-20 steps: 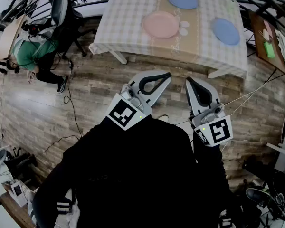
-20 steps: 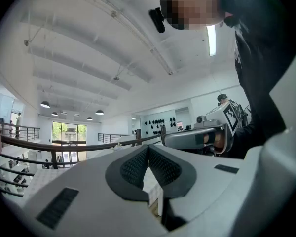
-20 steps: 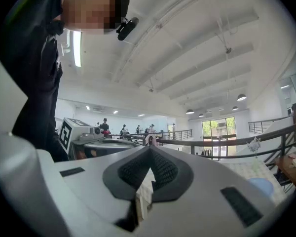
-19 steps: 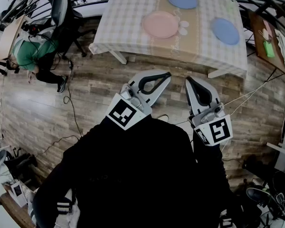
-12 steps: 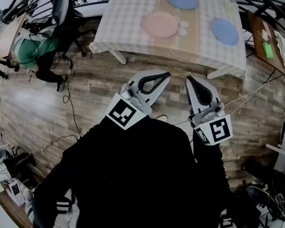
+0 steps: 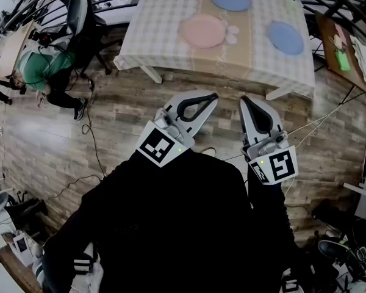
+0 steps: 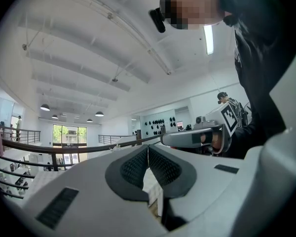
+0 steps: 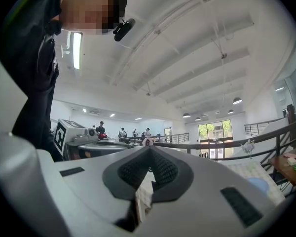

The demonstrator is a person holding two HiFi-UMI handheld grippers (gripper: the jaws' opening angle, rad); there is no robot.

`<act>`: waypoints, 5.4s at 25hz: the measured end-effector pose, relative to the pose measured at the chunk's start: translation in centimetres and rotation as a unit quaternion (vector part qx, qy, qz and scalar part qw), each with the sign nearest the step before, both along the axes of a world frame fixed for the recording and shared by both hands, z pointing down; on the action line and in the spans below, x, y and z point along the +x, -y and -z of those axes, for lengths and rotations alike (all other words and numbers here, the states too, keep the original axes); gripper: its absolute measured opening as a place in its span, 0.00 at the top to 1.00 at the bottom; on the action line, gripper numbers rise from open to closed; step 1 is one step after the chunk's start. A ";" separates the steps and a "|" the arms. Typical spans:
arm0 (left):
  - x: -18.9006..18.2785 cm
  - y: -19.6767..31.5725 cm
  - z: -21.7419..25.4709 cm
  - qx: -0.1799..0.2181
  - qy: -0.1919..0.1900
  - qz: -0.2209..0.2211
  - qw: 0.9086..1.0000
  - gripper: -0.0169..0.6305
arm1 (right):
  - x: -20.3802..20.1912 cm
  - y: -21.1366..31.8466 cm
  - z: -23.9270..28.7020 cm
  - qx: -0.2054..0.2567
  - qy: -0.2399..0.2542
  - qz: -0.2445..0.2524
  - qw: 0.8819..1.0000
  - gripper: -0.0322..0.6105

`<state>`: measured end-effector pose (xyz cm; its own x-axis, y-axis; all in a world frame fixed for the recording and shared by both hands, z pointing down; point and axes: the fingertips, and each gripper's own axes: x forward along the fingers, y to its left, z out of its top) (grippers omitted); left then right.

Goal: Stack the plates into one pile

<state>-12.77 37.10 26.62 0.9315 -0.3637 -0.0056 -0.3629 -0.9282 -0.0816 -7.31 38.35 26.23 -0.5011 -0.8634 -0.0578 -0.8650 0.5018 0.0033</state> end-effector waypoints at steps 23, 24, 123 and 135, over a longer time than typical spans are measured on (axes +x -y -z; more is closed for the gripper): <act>3.9 -0.2 -0.6 -0.006 0.003 -0.014 1.000 0.94 | 3.9 -1.2 -1.3 -0.017 0.003 -0.014 1.000 0.94; 4.2 -0.1 -0.6 -0.007 0.002 -0.015 1.000 0.94 | 4.2 -1.0 -1.5 -0.020 0.003 -0.015 1.000 0.94; 20.3 55.8 -16.8 -0.095 -0.006 0.092 0.991 0.94 | 32.7 67.2 -36.6 -0.385 0.003 -0.193 0.902 0.74; 21.7 57.8 -18.8 -0.102 -0.009 0.101 0.990 0.94 | 33.0 69.0 -41.9 -0.417 0.023 -0.231 0.879 0.68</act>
<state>8.95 -20.75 45.37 0.8401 -0.5378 0.0705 -0.5424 -0.8331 0.1082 25.71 -30.66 68.09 -0.0998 -0.7264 0.6800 -0.9666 -0.0912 -0.2393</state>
